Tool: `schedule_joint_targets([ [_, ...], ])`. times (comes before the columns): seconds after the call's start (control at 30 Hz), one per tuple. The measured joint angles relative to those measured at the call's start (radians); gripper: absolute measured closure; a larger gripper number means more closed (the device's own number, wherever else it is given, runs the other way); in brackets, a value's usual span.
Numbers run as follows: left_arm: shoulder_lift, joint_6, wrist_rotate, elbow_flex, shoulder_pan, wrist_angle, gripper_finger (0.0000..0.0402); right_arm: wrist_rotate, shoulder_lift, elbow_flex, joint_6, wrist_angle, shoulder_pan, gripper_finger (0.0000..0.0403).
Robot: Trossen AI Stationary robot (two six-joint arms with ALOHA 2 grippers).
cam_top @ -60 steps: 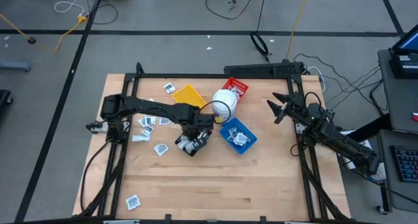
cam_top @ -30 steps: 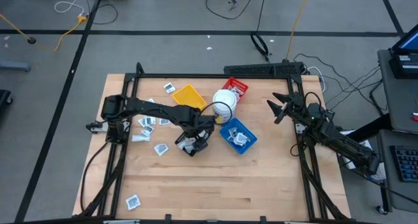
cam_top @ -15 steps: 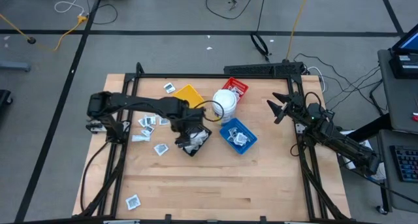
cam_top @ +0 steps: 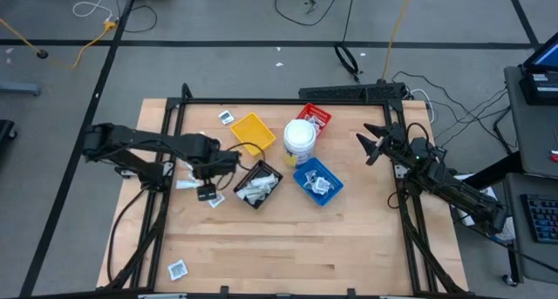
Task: Pick & Place First Aid Supplies
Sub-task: Put the bandage pack into the black bin
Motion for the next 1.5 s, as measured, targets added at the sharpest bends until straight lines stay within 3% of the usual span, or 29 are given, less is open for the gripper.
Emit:
schedule_joint_targets([
  [0.33, -0.147, -0.080, 0.001, -0.149, 0.000, -0.059, 0.0099, 0.000, 0.000, 0.000, 0.000, 0.000, 0.000, 0.0149],
  [0.77, -0.132, -0.285, 0.008, -0.247, -0.030, 0.066, 0.0087, 0.000, 0.000, 0.000, 0.000, 0.000, 0.000, 0.0149],
  [1.03, -0.036, -0.342, 0.039, -0.252, -0.046, 0.094, 0.0087, 0.000, 0.000, 0.000, 0.000, 0.000, 0.000, 0.0149],
  [1.5, 0.178, -0.280, 0.035, -0.252, -0.046, 0.099, 0.0087, 0.000, 0.000, 0.000, 0.000, 0.000, 0.000, 0.0149],
])
